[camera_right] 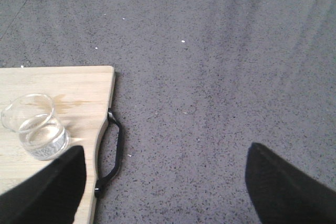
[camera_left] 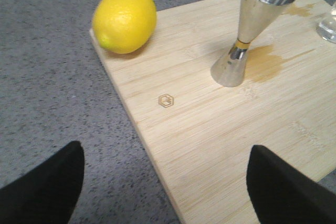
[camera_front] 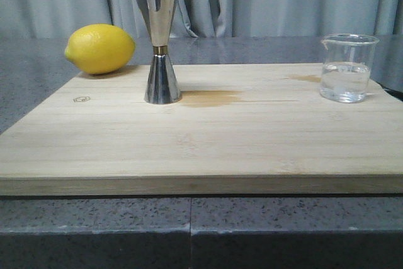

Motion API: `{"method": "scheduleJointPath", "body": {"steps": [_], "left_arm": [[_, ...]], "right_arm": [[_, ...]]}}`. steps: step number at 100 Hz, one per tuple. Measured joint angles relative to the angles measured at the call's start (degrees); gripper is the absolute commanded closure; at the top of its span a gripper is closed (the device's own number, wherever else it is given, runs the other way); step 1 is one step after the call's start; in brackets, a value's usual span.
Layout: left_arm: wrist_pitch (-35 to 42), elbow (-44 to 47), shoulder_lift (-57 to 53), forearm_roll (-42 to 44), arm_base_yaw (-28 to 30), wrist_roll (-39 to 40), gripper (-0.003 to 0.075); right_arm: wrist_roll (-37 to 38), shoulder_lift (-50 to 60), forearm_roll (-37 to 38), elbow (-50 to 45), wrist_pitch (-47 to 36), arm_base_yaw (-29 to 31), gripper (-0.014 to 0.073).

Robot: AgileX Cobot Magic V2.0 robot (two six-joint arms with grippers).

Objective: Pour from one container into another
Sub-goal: 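Move the left gripper to the steel jigger and close around its waist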

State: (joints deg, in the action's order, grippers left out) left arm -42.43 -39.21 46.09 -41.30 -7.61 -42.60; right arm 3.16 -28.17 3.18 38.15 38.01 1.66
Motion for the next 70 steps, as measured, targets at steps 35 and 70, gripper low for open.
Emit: {"method": "scheduleJointPath", "body": {"steps": [35, 70], "left_arm": [[-2.2, -0.5, 13.6, -23.3, 0.0, -32.3, 0.0134], [-6.8, 4.6, 21.8, -49.2, 0.0, -64.2, 0.0134]], "right_arm": [[0.0, 0.0, 0.0, 0.0, 0.0, 0.0, 0.0018], [0.0, 0.0, 0.0, 0.0, 0.0, 0.0, 0.0018]]}}
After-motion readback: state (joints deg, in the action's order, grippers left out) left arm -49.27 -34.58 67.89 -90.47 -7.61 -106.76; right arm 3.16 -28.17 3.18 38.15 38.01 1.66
